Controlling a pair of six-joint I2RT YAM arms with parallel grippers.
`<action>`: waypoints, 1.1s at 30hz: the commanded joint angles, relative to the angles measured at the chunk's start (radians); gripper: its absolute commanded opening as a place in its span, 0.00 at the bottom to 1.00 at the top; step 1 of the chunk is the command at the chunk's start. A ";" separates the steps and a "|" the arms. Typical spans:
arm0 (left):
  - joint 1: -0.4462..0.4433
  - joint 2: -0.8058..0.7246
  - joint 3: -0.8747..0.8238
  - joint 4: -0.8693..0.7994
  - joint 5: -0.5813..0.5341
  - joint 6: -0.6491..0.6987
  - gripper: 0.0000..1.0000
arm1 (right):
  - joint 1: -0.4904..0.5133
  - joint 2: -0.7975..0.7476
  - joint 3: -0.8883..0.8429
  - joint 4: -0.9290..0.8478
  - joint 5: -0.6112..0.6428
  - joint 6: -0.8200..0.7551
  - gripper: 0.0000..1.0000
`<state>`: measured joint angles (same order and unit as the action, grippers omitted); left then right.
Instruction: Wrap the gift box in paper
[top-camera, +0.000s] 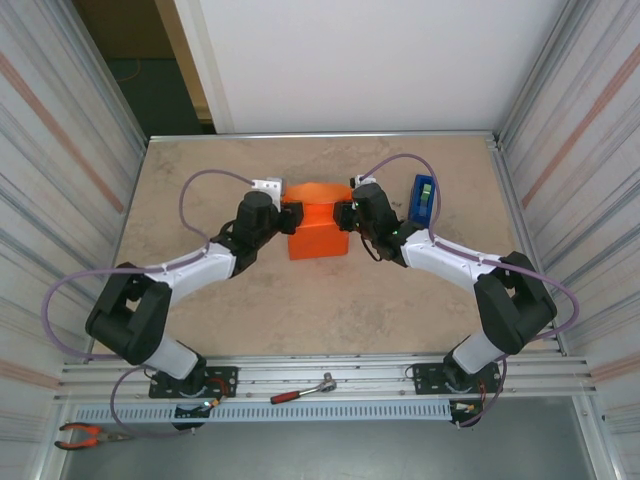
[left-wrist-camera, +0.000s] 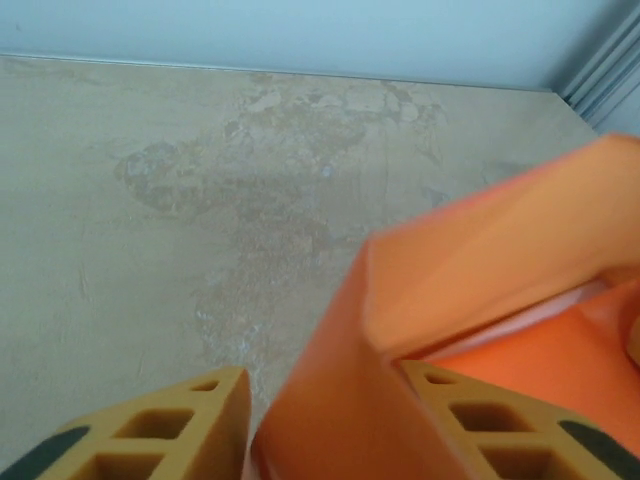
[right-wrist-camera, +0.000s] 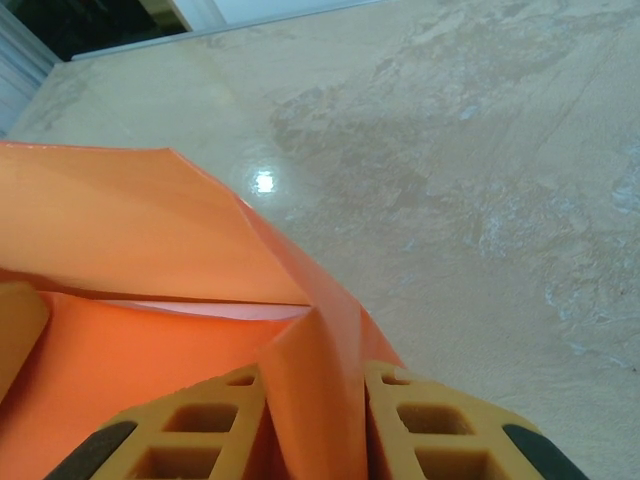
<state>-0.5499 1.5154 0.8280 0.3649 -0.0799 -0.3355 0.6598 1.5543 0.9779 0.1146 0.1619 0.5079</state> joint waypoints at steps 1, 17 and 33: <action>0.002 0.016 0.049 0.011 0.007 0.021 0.30 | 0.012 0.001 0.010 -0.077 -0.015 -0.014 0.22; -0.072 -0.110 0.040 -0.050 0.061 0.009 0.05 | 0.044 -0.138 0.030 -0.142 -0.023 -0.014 0.07; -0.017 -0.124 -0.005 -0.053 0.055 -0.047 0.62 | 0.043 -0.062 -0.068 -0.076 0.010 0.034 0.05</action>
<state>-0.5896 1.4563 0.8215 0.2840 -0.0593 -0.3595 0.6857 1.4742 0.9379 0.0471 0.2039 0.5205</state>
